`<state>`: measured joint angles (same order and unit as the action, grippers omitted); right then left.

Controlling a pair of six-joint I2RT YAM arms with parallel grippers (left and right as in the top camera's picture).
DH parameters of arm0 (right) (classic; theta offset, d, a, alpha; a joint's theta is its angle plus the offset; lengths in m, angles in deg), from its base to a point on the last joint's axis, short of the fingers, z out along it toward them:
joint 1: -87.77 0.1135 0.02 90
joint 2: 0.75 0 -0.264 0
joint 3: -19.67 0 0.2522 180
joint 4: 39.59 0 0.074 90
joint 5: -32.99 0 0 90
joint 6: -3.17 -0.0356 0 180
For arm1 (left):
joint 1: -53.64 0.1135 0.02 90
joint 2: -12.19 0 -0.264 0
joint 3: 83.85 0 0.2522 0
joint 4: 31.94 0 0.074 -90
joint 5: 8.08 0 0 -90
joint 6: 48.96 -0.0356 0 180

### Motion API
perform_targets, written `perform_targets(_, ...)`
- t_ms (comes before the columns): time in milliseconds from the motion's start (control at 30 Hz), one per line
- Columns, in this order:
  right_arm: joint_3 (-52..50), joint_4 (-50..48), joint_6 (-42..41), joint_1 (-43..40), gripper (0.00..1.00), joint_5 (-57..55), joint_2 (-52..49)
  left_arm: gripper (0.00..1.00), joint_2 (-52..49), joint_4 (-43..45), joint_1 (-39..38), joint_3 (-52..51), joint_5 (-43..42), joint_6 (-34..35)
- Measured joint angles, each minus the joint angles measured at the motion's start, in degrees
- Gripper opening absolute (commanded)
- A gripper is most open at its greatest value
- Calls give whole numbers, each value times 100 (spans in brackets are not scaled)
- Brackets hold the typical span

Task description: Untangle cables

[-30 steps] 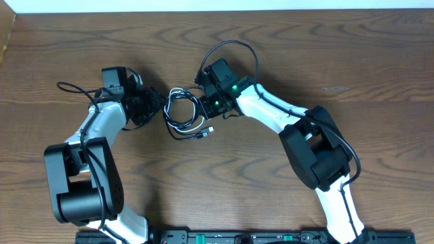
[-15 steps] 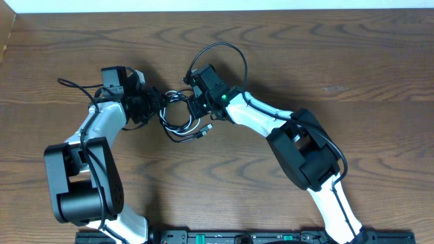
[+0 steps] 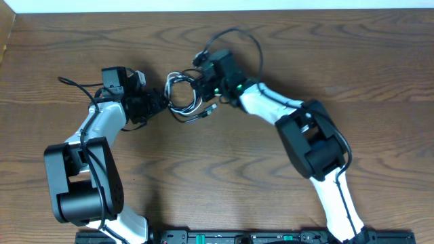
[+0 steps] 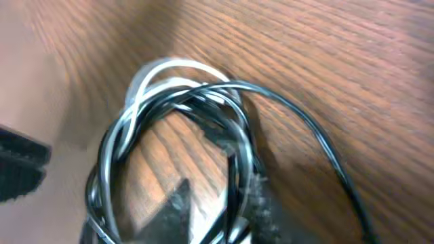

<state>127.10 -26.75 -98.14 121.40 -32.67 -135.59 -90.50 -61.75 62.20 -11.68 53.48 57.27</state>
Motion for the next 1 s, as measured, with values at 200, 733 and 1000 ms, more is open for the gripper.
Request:
perform_targets(200,0,138,-61,-400,56,1320,0,53,0,9,0,0,28,4)
perform_targets(733,404,1650,264,-181,45,1126,413,53,0,-365,686,2,433,758)
perform_targets(1000,404,1766,461,555,18,-144,411,53,0,-367,660,2,442,798)
